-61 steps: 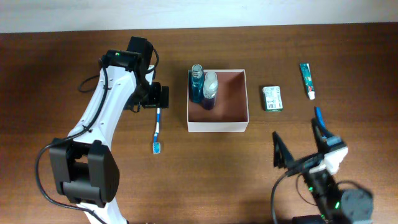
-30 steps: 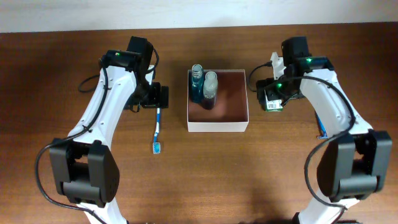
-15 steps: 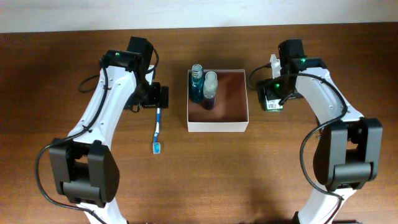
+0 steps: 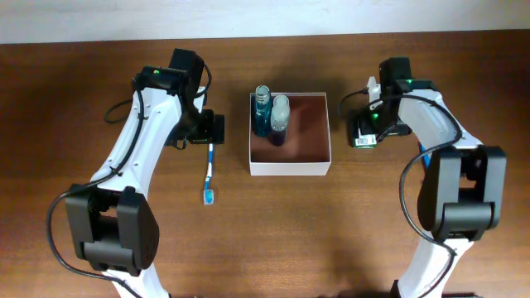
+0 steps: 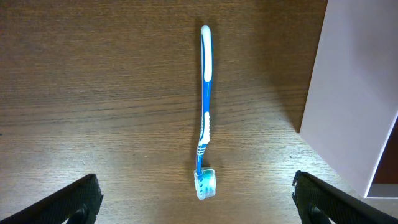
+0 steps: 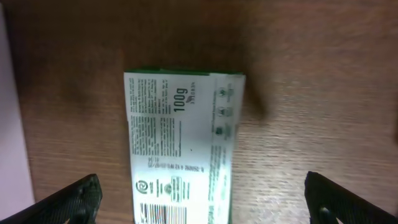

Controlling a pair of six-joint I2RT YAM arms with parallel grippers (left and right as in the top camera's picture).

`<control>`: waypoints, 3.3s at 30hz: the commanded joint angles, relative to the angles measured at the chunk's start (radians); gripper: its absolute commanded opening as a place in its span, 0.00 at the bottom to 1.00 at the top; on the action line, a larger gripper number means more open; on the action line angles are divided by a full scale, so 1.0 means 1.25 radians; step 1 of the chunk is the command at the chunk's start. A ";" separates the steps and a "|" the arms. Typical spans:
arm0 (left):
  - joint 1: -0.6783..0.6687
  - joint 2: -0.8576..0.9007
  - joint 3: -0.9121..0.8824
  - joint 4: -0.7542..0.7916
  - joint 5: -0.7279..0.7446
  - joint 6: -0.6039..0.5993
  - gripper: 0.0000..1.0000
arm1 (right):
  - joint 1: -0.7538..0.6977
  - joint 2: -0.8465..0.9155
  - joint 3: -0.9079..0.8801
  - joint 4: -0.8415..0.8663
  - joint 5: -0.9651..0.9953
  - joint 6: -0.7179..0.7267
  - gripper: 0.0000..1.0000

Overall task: Pack container
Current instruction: 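Move the right gripper down over the green soap bar, then close the right gripper on the soap bar and lift it, then carry the soap bar into the box's right side and release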

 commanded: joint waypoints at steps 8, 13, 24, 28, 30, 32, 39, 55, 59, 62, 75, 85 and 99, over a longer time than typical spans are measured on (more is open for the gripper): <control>0.001 -0.012 -0.004 0.002 0.000 0.002 0.99 | 0.001 0.023 0.014 0.023 -0.003 -0.011 0.99; 0.000 -0.012 -0.004 0.002 0.000 0.002 0.99 | 0.001 0.049 0.013 0.031 0.005 -0.011 0.99; 0.000 -0.012 -0.004 0.002 0.000 0.002 0.99 | 0.021 0.065 0.013 0.042 0.044 -0.011 0.99; 0.001 -0.012 -0.004 0.002 0.000 0.002 0.99 | 0.032 0.065 0.014 0.045 0.044 -0.010 0.92; 0.001 -0.012 -0.004 0.002 0.000 0.002 0.99 | 0.037 0.066 0.013 0.048 0.045 -0.008 0.85; 0.000 -0.012 -0.004 0.002 0.000 0.002 0.99 | 0.037 0.066 0.014 0.050 0.044 -0.007 0.78; 0.001 -0.012 -0.004 0.002 0.000 0.002 0.99 | 0.029 0.066 0.013 0.048 0.044 -0.001 0.44; 0.000 -0.012 -0.004 0.002 0.000 0.002 0.99 | 0.032 0.010 0.307 -0.272 -0.002 0.092 0.35; 0.001 -0.012 -0.004 0.002 0.000 0.002 0.99 | 0.037 -0.002 0.440 -0.415 -0.107 0.104 0.36; 0.000 -0.012 -0.004 0.002 0.000 0.002 0.99 | 0.053 -0.002 0.473 -0.462 -0.186 0.104 0.36; 0.000 -0.012 -0.004 0.002 0.000 0.002 0.99 | 0.172 -0.001 0.439 -0.402 -0.199 0.161 0.40; 0.000 -0.012 -0.004 0.002 0.000 0.002 0.99 | 0.201 0.002 0.338 -0.292 -0.200 0.188 0.41; 0.000 -0.012 -0.004 0.002 0.000 0.002 0.99 | 0.214 0.004 0.296 -0.252 -0.199 0.188 0.84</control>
